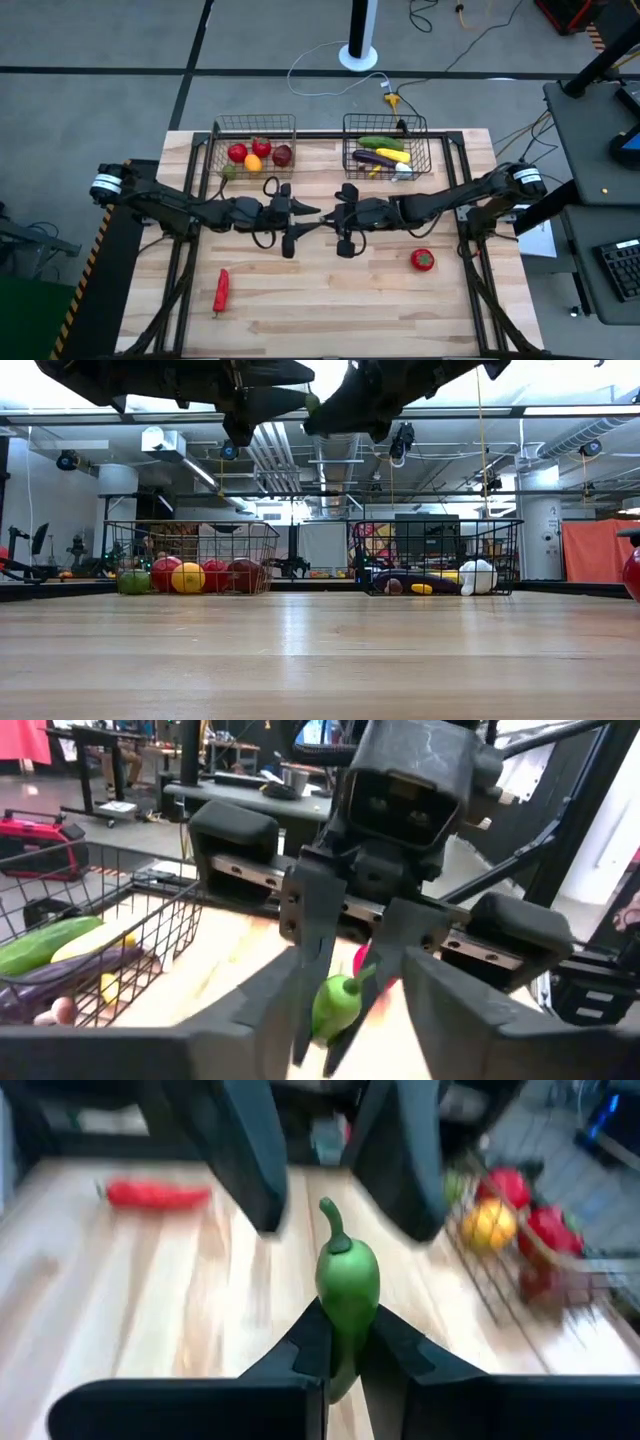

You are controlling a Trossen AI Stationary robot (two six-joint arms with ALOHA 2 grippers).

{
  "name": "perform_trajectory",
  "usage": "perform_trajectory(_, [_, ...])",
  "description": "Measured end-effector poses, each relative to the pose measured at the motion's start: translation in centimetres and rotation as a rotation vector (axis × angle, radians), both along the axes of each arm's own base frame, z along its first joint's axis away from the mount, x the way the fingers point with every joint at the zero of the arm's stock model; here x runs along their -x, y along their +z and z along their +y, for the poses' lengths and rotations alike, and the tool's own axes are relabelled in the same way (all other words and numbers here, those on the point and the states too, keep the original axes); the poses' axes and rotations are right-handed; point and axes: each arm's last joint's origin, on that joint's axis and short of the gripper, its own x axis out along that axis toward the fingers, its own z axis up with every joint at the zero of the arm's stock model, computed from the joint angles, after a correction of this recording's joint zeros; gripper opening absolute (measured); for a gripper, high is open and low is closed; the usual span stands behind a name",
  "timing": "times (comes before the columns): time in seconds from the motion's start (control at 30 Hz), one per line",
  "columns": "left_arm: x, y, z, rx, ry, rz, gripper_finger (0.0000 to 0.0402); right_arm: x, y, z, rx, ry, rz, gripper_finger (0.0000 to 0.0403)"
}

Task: Sort produce into baskets
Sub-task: Put the green chili into the right wire basket

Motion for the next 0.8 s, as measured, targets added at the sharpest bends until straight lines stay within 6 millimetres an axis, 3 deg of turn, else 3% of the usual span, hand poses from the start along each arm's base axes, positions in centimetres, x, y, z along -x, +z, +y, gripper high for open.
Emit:
perform_trajectory(0.17, [0.3, -0.2, -0.2, 0.014, -0.006, 0.057, 0.0210, 0.6, 1.3, -1.7, 0.077, -0.162, 0.290, 0.0031])
perform_trajectory(0.33, [0.8, -0.9, -0.7, 0.066, -0.018, 0.145, 0.0225, 2.3, 3.9, -5.6, 0.173, -0.372, 0.542, 0.0032])
perform_trajectory(0.47, [1.0, -1.1, -1.5, 0.100, -0.040, 0.168, 0.0226, 3.6, 5.4, -11.2, 0.096, -0.521, 0.619, 0.0032])
perform_trajectory(0.57, [1.1, -1.1, -2.2, 0.114, -0.064, 0.167, 0.0226, 5.2, 5.4, -16.3, -0.055, -0.622, 0.623, 0.0032])
perform_trajectory(0.7, [1.3, -1.1, -3.1, 0.112, -0.064, 0.163, 0.0226, 7.9, 3.7, -22.7, -0.256, -0.741, 0.646, 0.0032])
perform_trajectory(0.8, [1.5, -1.1, -3.7, 0.107, -0.028, 0.157, 0.0226, 9.7, 1.2, -26.2, -0.383, -0.794, 0.696, 0.0033])
